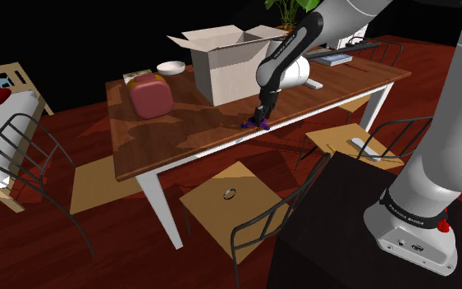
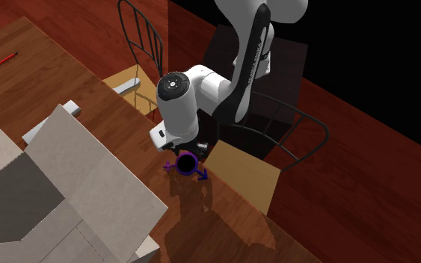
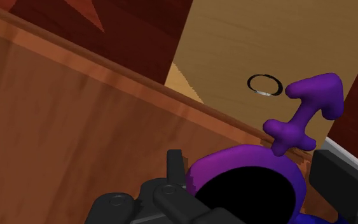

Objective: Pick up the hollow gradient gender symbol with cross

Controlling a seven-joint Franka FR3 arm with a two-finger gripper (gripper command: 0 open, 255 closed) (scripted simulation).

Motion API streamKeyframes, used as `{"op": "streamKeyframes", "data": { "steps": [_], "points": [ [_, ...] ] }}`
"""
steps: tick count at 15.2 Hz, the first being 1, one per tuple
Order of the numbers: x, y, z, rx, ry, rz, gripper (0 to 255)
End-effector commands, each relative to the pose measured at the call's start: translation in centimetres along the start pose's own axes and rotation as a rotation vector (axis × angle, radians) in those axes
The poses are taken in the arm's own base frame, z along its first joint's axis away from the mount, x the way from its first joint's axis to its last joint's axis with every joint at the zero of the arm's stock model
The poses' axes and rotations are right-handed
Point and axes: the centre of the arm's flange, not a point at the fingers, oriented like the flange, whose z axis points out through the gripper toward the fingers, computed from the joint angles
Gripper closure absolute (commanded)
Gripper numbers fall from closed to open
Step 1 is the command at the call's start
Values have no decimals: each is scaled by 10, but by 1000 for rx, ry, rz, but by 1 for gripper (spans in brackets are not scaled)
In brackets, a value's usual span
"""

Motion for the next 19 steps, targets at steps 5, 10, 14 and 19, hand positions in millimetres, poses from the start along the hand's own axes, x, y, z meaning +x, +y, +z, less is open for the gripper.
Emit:
{"op": "streamKeyframes", "data": {
  "steps": [5, 10, 14, 19],
  "points": [
    [2, -1, -15, 0, -1, 0, 255],
    [6, -2, -41, 0, -1, 0, 255],
    [9, -3, -62, 0, -1, 0, 255],
    [11, -4, -79, 0, -1, 0, 255]
  ]
}}
